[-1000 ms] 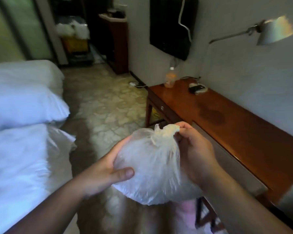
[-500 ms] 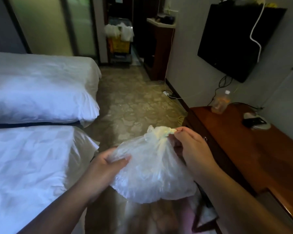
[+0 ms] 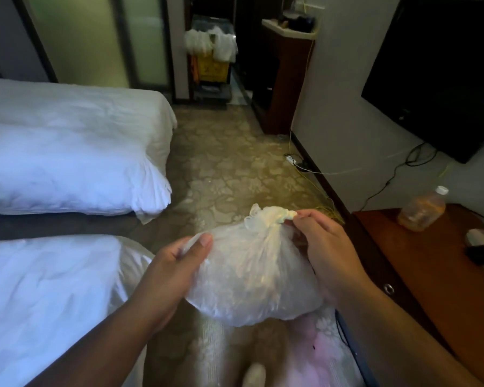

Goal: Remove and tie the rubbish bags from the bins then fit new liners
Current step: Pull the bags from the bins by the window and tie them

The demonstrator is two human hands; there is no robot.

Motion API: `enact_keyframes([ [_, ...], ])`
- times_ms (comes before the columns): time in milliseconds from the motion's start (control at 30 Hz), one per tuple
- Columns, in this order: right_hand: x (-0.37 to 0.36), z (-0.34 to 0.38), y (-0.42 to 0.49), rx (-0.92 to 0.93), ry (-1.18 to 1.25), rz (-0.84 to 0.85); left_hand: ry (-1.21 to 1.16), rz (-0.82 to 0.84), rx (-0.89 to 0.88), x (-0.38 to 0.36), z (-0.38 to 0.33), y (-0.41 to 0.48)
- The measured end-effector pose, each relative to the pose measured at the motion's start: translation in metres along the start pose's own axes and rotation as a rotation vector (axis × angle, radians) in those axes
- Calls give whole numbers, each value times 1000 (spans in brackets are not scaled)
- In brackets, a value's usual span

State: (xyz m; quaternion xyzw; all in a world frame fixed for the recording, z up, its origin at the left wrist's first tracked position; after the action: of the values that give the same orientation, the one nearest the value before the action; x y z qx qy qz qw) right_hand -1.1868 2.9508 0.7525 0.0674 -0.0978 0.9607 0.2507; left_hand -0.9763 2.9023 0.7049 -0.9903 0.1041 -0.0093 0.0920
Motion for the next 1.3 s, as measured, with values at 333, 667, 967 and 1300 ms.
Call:
enact_keyframes([
  [333,-91,30,212,-53,73,185,-29,-295,20,38,-55,182],
  [667,-206,71,352,20,148,564,28,-551,20,92,-83,337],
  [967,-308,109,523,1,100,398,-52,-418,-26,151,-106,543],
  [1300,-373,151,677,30,61,313,-90,-307,61,191,-151,750],
])
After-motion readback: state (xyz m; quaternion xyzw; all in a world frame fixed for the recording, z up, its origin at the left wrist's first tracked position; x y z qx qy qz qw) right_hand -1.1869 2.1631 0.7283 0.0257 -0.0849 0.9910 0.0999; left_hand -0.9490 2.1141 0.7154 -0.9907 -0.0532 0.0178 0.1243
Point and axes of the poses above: each hand's wrist, its own y-axis towards the middle knuckle, its own x-axis out of the back of the hand, z = x × y, the point moved 1 cm from there along y, towards the middle knuckle, and after that the axes turned 1 degree about -z, right-handed, at the moved point
